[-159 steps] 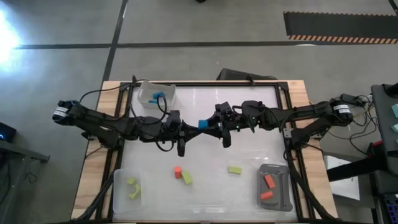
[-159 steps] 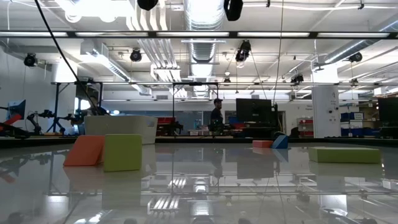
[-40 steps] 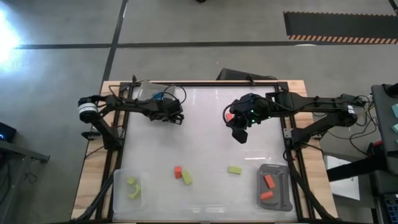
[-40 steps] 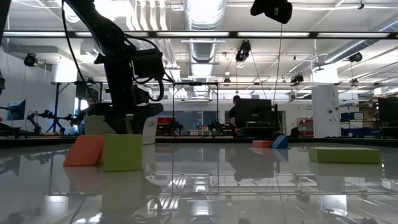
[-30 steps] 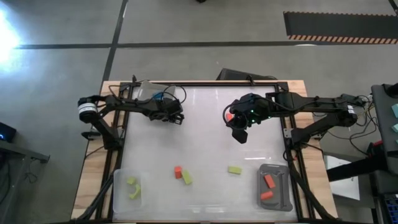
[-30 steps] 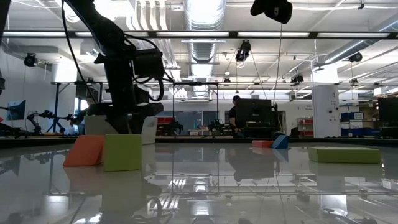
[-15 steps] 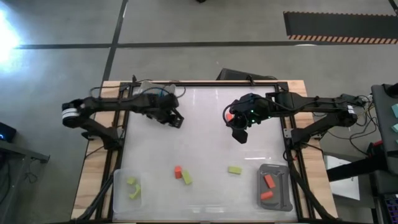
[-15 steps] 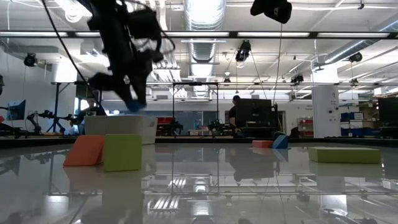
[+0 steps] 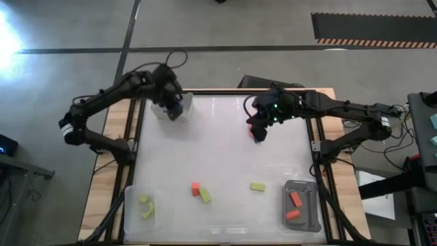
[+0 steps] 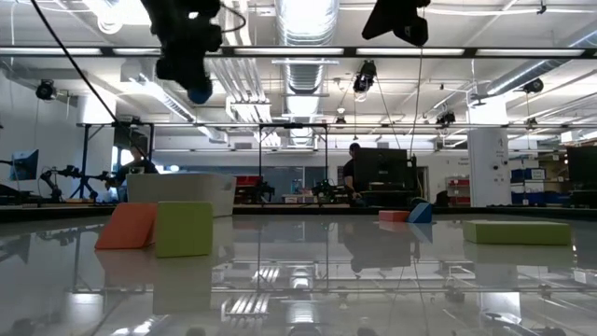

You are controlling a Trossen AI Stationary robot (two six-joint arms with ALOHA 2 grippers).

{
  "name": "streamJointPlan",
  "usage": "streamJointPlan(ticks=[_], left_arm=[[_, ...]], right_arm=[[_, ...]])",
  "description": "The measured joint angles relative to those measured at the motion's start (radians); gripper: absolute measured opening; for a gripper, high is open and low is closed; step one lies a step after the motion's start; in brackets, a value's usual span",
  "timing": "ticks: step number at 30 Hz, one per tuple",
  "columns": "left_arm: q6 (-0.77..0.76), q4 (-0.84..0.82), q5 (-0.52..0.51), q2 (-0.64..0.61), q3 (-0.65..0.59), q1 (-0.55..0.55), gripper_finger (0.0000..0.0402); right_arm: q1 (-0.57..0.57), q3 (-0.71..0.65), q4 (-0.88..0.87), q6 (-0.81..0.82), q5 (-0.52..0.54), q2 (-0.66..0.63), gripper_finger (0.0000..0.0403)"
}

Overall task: Sort & place blocks by color
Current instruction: Put the blue block into the white bin

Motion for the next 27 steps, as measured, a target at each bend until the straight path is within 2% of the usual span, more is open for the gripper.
streamJointPlan(ticks=[5, 9, 18, 27], left_arm=[[0.441, -0.038, 0.038, 0.101, 0.000, 0.140, 0.0132], [0.657, -0.004, 0.039, 0.209, 0.000, 0.212, 0.0128], [0.845, 0.090, 0.040, 0.408, 0.005, 0.272, 0.0120], [0.899, 0.149, 0.041, 0.492, 0.004, 0.275, 0.0120]], right_arm=[[-0.055, 0.000, 0.015, 0.013, 0.000, 0.000, 0.0009], [-0.079, 0.000, 0.015, 0.044, 0.000, 0.000, 0.0009], [-0.085, 0.000, 0.015, 0.055, 0.001, 0.000, 0.0009], [-0.085, 0.000, 0.015, 0.066, 0.002, 0.000, 0.0009]])
